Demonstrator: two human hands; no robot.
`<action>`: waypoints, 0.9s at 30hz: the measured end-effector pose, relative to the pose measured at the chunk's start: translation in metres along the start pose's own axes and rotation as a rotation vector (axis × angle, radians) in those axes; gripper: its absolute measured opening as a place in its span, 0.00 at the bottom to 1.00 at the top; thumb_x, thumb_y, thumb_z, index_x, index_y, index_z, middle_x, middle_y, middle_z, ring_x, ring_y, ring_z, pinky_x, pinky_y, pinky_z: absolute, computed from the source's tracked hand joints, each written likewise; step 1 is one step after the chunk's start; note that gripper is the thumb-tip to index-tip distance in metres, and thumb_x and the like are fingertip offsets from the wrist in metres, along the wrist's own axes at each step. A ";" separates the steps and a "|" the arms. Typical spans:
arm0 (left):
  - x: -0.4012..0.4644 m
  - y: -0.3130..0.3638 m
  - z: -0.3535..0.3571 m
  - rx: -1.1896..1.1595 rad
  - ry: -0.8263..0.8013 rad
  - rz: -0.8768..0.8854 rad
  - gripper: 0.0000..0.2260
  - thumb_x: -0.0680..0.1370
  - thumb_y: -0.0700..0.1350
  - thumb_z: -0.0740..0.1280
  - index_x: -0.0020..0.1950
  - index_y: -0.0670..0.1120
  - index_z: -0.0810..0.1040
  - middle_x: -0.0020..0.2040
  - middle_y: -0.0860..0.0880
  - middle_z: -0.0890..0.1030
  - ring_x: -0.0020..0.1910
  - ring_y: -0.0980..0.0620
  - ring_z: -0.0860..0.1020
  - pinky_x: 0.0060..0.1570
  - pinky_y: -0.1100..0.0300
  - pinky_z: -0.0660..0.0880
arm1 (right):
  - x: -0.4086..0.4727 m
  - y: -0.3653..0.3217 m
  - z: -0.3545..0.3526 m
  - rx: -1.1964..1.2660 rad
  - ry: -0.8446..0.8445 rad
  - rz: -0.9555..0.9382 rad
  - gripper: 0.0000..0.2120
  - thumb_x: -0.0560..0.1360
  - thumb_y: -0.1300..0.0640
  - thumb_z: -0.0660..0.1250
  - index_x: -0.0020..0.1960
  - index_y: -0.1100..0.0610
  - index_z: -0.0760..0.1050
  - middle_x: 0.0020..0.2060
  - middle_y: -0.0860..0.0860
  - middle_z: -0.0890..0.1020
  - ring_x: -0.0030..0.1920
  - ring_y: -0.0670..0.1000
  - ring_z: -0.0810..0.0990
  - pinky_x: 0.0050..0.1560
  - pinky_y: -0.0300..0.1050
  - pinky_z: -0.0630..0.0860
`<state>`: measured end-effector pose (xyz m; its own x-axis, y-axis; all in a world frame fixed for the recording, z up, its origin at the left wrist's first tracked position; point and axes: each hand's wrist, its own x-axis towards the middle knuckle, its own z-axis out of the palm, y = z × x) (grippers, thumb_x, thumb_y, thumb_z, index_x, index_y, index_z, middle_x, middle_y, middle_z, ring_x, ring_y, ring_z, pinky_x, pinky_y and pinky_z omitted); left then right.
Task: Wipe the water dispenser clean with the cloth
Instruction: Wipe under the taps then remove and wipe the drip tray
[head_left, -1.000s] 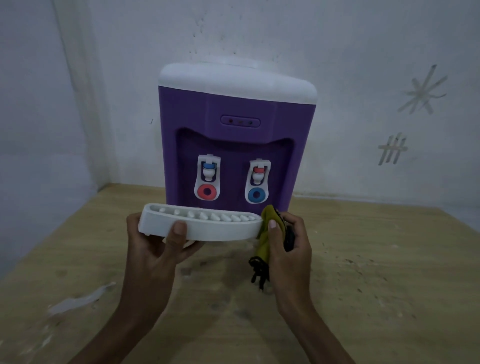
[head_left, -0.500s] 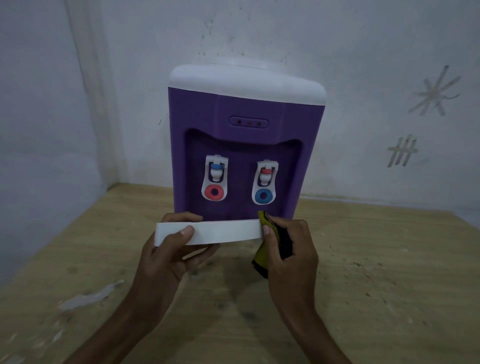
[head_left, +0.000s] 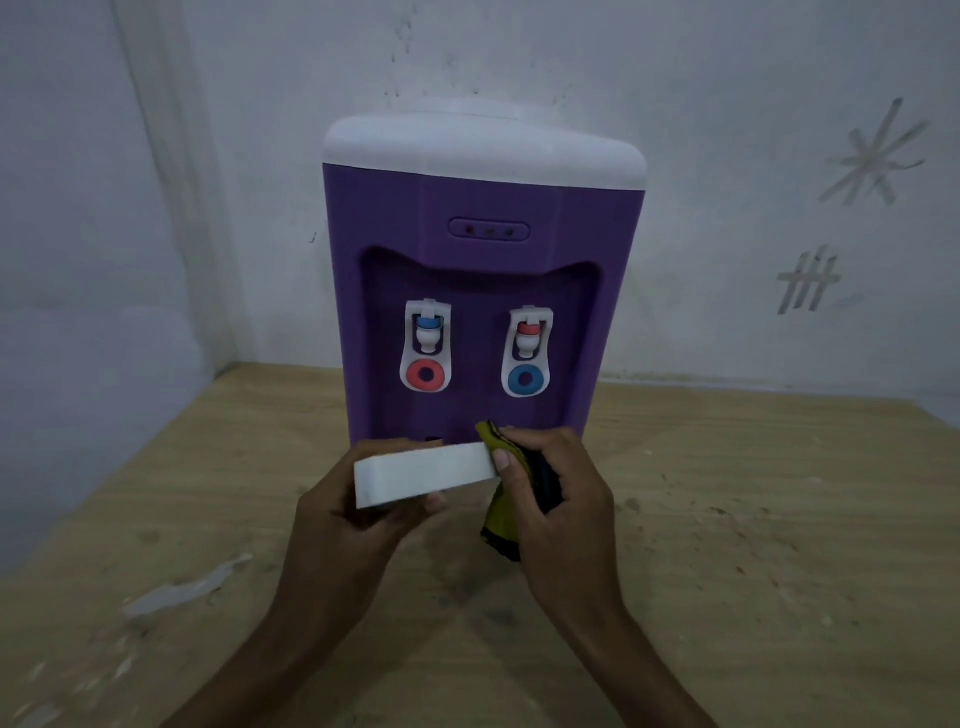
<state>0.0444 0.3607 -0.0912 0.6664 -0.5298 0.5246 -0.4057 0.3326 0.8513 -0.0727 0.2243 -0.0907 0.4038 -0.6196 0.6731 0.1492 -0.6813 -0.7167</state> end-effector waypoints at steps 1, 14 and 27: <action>0.001 -0.002 -0.002 0.030 0.020 0.013 0.14 0.69 0.41 0.78 0.53 0.49 0.84 0.51 0.52 0.86 0.51 0.53 0.84 0.45 0.60 0.82 | 0.000 -0.001 0.000 0.002 -0.017 -0.011 0.08 0.80 0.55 0.70 0.59 0.52 0.82 0.51 0.45 0.81 0.54 0.47 0.81 0.51 0.36 0.76; 0.000 -0.004 -0.008 0.271 0.005 0.278 0.08 0.76 0.48 0.70 0.54 0.55 0.82 0.49 0.60 0.85 0.45 0.62 0.83 0.42 0.71 0.75 | -0.011 -0.022 0.003 0.073 -0.152 -0.260 0.10 0.79 0.61 0.73 0.60 0.59 0.83 0.55 0.49 0.83 0.61 0.48 0.82 0.59 0.48 0.80; 0.004 -0.001 -0.018 0.463 0.050 0.376 0.09 0.78 0.49 0.67 0.57 0.50 0.82 0.47 0.59 0.84 0.42 0.60 0.82 0.34 0.61 0.75 | -0.021 -0.039 0.013 0.139 -0.139 -0.314 0.11 0.77 0.64 0.74 0.59 0.62 0.83 0.55 0.52 0.84 0.60 0.48 0.82 0.59 0.44 0.78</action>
<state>0.0585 0.3724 -0.0906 0.4488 -0.4004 0.7989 -0.8422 0.1093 0.5280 -0.0756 0.2693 -0.0794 0.4366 -0.3234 0.8395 0.4023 -0.7644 -0.5038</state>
